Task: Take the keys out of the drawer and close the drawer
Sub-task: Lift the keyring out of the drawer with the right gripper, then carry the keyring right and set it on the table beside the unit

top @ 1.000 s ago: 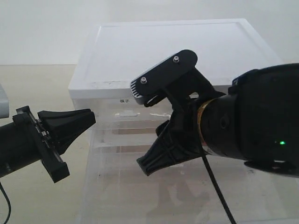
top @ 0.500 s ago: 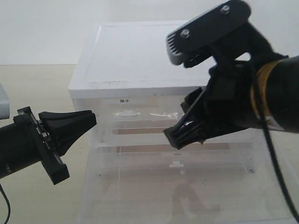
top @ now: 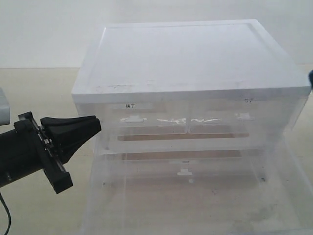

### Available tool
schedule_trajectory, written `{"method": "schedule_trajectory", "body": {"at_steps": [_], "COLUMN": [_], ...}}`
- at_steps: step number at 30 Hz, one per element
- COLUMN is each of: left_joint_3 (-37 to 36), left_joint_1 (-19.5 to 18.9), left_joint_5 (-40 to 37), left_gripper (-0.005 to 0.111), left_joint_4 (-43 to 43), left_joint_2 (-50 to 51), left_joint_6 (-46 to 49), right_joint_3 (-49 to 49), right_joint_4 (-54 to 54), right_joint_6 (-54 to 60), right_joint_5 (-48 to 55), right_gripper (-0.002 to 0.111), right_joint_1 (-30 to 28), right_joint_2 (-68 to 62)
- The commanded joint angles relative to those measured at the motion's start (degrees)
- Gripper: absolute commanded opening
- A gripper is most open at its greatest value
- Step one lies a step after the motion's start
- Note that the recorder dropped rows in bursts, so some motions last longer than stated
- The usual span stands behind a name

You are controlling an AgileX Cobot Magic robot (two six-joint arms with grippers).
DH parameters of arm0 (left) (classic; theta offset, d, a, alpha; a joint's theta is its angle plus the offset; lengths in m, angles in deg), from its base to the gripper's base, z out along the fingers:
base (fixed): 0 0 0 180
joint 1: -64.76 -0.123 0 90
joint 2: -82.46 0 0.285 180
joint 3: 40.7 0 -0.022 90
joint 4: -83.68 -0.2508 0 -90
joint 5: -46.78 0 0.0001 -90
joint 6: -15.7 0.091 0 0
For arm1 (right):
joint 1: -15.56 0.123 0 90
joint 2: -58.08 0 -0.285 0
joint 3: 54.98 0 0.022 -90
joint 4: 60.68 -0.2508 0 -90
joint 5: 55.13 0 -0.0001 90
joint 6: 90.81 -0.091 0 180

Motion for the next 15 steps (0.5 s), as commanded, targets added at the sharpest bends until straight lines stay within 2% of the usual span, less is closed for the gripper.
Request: {"method": "schedule_trajectory", "body": {"at_steps": [1,10,15], "left_joint_3": [0.24,0.24,0.24], "left_joint_1": [0.51,0.51,0.51], "left_joint_5": [0.60,0.60,0.60], "left_gripper": [0.004,0.004,0.004], "left_joint_4": [-0.51,-1.13,-1.51], "left_joint_2": [0.25,0.25,0.25], "left_joint_6": [-0.34,-0.34,-0.74], "right_joint_3": [-0.05,-0.05,-3.46], "right_joint_4": [0.17,0.15,3.28], "right_joint_6": [1.92,3.34,2.15], "right_joint_5": [5.30,7.74,7.74], "right_gripper": [0.000,0.000,0.000], "right_joint_1": [-0.07,-0.07,-0.07], "right_joint_2": [7.39,17.86,20.45]}}
